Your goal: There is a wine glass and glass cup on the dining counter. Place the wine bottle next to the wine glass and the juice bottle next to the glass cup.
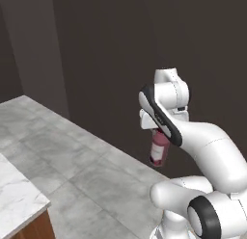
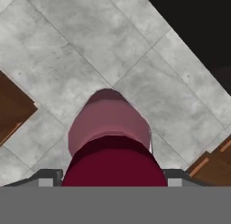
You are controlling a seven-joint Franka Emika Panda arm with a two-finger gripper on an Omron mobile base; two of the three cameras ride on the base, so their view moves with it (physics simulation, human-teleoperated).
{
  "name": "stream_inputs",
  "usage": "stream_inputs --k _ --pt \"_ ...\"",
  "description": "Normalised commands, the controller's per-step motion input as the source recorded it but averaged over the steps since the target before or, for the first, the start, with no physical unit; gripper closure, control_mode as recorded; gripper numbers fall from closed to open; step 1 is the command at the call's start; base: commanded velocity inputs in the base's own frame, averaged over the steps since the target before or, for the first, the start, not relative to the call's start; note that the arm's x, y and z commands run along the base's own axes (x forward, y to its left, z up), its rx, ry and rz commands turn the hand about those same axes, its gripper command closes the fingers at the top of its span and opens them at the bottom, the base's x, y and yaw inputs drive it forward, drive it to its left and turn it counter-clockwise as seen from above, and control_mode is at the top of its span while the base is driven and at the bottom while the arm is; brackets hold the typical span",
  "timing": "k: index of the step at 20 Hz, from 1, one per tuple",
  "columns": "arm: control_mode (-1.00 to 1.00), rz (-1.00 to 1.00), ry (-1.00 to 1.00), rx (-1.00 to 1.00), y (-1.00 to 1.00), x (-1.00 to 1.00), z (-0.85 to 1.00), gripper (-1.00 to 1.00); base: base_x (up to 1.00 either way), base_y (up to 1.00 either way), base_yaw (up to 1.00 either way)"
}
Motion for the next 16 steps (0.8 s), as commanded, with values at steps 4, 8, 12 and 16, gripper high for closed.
stream_inputs --k 4,8,12,16 --pt "1.00 0.00 0.00 0.00 0.00 0.00 0.00 1.00 0.83 -0.09 0.33" --pt "1.00 0.00 0.00 0.00 0.00 0.00 0.00 1.00 0.82 -0.10 0.33" --pt "1.00 0.00 0.00 0.00 0.00 0.00 0.00 1.00 0.82 -0.12 0.31" --pt "1.00 0.00 0.00 0.00 0.00 0.00 0.00 1.00 0.82 -0.14 0.27"
